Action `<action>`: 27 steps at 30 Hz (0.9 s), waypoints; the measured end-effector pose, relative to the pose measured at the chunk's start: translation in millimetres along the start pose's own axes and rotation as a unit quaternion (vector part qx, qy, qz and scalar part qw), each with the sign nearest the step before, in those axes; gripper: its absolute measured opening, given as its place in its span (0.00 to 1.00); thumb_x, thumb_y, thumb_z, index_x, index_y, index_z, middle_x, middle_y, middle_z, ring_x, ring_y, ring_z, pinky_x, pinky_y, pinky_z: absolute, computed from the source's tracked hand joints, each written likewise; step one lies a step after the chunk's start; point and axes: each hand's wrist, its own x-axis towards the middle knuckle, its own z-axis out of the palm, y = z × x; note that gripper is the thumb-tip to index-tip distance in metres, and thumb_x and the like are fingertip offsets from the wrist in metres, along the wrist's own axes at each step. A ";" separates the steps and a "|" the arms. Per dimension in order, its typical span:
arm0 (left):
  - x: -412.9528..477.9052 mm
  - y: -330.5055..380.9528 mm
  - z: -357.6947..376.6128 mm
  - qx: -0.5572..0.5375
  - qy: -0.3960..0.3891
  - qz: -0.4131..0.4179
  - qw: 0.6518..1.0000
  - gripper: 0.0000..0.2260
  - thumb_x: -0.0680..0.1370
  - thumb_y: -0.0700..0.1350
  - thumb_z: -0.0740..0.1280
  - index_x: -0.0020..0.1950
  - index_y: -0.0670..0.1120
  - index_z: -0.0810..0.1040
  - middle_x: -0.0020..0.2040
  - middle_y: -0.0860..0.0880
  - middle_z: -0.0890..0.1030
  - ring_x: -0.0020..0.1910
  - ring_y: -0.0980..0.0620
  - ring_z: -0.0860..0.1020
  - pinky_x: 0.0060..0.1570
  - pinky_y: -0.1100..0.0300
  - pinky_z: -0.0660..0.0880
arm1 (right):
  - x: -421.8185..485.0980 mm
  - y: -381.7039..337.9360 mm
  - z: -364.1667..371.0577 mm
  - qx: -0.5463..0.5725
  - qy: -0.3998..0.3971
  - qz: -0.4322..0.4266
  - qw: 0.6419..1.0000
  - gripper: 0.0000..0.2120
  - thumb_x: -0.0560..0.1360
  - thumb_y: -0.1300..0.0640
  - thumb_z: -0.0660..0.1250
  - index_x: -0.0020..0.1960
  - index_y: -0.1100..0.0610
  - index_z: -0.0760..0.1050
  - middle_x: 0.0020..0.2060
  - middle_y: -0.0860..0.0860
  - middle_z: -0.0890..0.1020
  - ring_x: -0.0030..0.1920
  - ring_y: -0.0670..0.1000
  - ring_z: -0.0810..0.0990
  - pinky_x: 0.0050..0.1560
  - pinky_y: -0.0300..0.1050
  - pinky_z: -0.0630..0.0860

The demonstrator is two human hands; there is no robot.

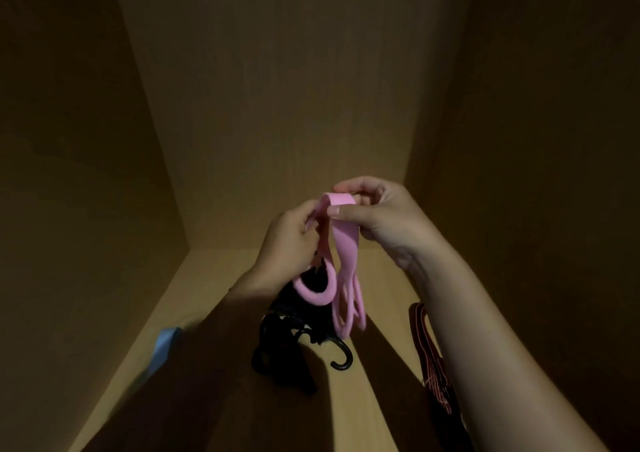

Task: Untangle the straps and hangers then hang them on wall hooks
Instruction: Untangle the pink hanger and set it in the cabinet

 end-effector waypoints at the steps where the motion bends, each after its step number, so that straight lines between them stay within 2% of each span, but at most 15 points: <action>1: -2.9 -2.2 0.1 0.004 -0.001 -0.008 1.000 0.13 0.78 0.39 0.59 0.57 0.54 0.77 0.44 0.49 0.83 0.43 0.50 0.82 0.45 0.48 0.80 | -0.4 1.5 0.8 -0.004 -0.004 0.005 1.000 0.13 0.70 0.69 0.69 0.53 0.61 0.75 0.35 0.50 0.76 0.23 0.36 0.75 0.22 0.27 0.67; 3: -7.9 -6.3 0.1 -0.005 -0.013 -0.019 1.000 0.13 0.78 0.39 0.59 0.56 0.54 0.77 0.44 0.47 0.83 0.44 0.49 0.82 0.46 0.46 0.80 | -0.8 4.2 2.6 -0.012 -0.009 0.009 1.000 0.12 0.70 0.68 0.69 0.52 0.61 0.75 0.34 0.50 0.76 0.23 0.36 0.75 0.22 0.27 0.67; 5: -12.8 -8.3 0.1 -0.019 -0.013 -0.031 0.999 0.14 0.78 0.38 0.59 0.55 0.54 0.78 0.46 0.47 0.83 0.45 0.48 0.82 0.46 0.48 0.81 | -2.0 5.7 3.7 -0.011 -0.016 0.012 1.000 0.11 0.70 0.68 0.69 0.51 0.60 0.75 0.35 0.50 0.76 0.24 0.36 0.76 0.23 0.27 0.68; 9: -16.6 -14.3 -2.9 0.019 0.033 -0.038 0.999 0.14 0.79 0.40 0.57 0.59 0.54 0.76 0.48 0.50 0.82 0.47 0.52 0.80 0.49 0.51 0.79 | -3.8 7.2 6.7 -0.028 -0.046 0.032 0.998 0.10 0.70 0.67 0.69 0.51 0.60 0.75 0.32 0.48 0.78 0.24 0.37 0.77 0.23 0.28 0.68; 11: -19.1 -16.7 -4.7 0.039 0.043 -0.041 0.997 0.15 0.79 0.39 0.57 0.60 0.54 0.76 0.51 0.49 0.82 0.49 0.50 0.80 0.51 0.50 0.78 | -2.2 10.2 8.2 -0.038 -0.058 0.041 0.997 0.10 0.70 0.65 0.70 0.50 0.58 0.76 0.31 0.46 0.79 0.28 0.39 0.77 0.25 0.30 0.69; 13: -21.6 -18.3 -6.9 0.117 0.073 -0.006 0.990 0.16 0.78 0.37 0.58 0.62 0.50 0.76 0.55 0.47 0.81 0.53 0.46 0.78 0.55 0.52 0.75 | 0.0 11.3 8.6 -0.029 -0.076 0.062 0.995 0.08 0.69 0.64 0.70 0.48 0.57 0.77 0.36 0.49 0.81 0.33 0.44 0.79 0.28 0.33 0.72; 15: -23.2 -20.0 -10.6 0.221 0.100 0.053 0.969 0.17 0.76 0.38 0.57 0.62 0.45 0.77 0.56 0.44 0.81 0.56 0.44 0.76 0.55 0.58 0.67 | 0.3 7.4 8.5 -0.003 -0.093 0.085 0.992 0.06 0.70 0.65 0.69 0.47 0.60 0.78 0.35 0.52 0.80 0.30 0.44 0.79 0.25 0.32 0.72; 17: -23.8 -22.4 -13.2 0.260 0.113 0.076 0.956 0.17 0.75 0.40 0.55 0.60 0.44 0.77 0.55 0.44 0.81 0.55 0.43 0.75 0.53 0.61 0.64 | -0.3 3.6 9.1 0.003 -0.102 0.094 0.990 0.06 0.71 0.67 0.67 0.48 0.63 0.77 0.31 0.51 0.79 0.24 0.41 0.77 0.21 0.30 0.68; 19: -23.6 -23.1 -11.6 0.200 0.107 0.039 0.973 0.16 0.77 0.37 0.57 0.61 0.45 0.77 0.56 0.45 0.80 0.54 0.43 0.77 0.55 0.56 0.71 | 0.3 3.3 10.8 0.006 -0.104 0.092 0.990 0.08 0.71 0.67 0.67 0.51 0.64 0.77 0.27 0.48 0.79 0.22 0.40 0.75 0.20 0.29 0.66; 21: -25.6 -22.7 -9.5 0.146 0.102 0.017 0.984 0.16 0.78 0.36 0.57 0.61 0.47 0.76 0.53 0.48 0.79 0.52 0.45 0.78 0.51 0.51 0.77 | 0.9 5.6 11.9 -0.001 -0.110 0.089 0.990 0.08 0.71 0.66 0.67 0.50 0.63 0.77 0.27 0.47 0.79 0.22 0.40 0.75 0.20 0.29 0.66; 24: -26.7 -26.1 -10.2 0.188 0.095 0.050 0.976 0.16 0.77 0.35 0.58 0.60 0.46 0.77 0.53 0.46 0.80 0.51 0.47 0.77 0.50 0.52 0.76 | 0.0 7.0 11.0 -0.026 -0.124 0.098 0.987 0.08 0.71 0.65 0.68 0.50 0.63 0.77 0.30 0.49 0.78 0.22 0.40 0.74 0.20 0.29 0.65; 27: -29.1 -21.0 -10.6 0.070 0.033 -0.013 0.997 0.16 0.78 0.38 0.58 0.54 0.56 0.79 0.49 0.44 0.82 0.46 0.44 0.80 0.46 0.48 0.79 | 1.9 9.4 9.3 -0.033 -0.107 0.088 0.990 0.09 0.71 0.64 0.69 0.50 0.60 0.77 0.33 0.49 0.78 0.23 0.39 0.75 0.21 0.29 0.65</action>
